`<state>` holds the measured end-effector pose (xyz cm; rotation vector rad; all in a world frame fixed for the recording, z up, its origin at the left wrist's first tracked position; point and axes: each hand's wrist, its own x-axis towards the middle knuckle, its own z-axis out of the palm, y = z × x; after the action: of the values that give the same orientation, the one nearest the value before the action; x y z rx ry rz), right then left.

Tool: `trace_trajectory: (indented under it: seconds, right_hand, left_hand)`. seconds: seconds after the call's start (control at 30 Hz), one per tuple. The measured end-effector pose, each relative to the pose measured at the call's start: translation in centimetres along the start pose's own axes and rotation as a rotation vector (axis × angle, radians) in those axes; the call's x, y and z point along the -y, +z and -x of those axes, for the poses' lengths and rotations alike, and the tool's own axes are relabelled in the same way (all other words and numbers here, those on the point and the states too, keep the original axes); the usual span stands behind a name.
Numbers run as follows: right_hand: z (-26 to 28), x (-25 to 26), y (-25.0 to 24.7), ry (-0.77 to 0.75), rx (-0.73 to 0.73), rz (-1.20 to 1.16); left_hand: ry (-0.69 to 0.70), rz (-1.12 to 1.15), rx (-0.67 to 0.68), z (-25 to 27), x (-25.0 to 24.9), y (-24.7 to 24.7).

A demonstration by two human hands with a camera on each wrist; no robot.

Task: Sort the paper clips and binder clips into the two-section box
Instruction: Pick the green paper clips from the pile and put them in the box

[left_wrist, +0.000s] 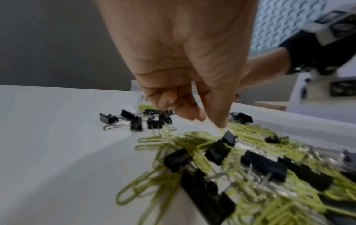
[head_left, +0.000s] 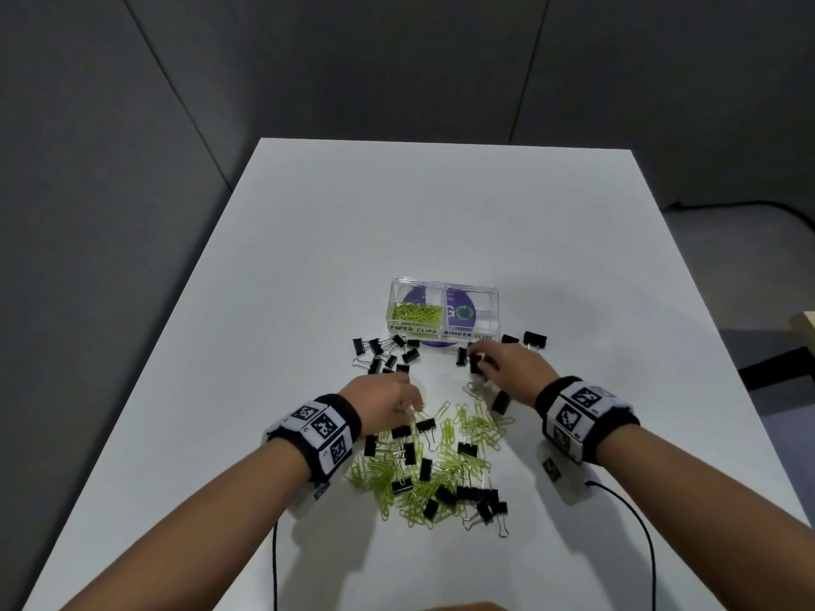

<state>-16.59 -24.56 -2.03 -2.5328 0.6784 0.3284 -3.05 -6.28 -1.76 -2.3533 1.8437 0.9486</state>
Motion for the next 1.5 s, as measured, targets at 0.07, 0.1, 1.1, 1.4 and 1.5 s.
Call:
trace_trajectory:
  seconds: [0.07, 0.1, 1.1, 1.4, 1.5]
  right_hand:
    - [-0.5, -0.9, -0.2, 0.035, -0.022, 0.052]
    - [-0.6, -1.2, -0.1, 0.025, -0.037, 0.102]
    - [12.3, -2.1, 7.8, -0.472, 0.142, 0.179]
    - [12.4, -0.5, 7.7, -0.373, 0.249, 0.251]
    - [12.0, -0.2, 7.7, -0.291, 0.266, 0.153]
  left_hand:
    - [0.076, -0.045, 0.038, -0.5, -0.6, 0.6]
    - [0.101, -0.078, 0.059, -0.7, -1.0, 0.8]
    - [0.015, -0.230, -0.161, 3.9, 1.8, 3.8]
    - [0.064, -0.320, -0.114, 2.7, -0.1, 5.5]
    - [-0.025, -0.234, -0.121, 2.1, -0.1, 5.5]
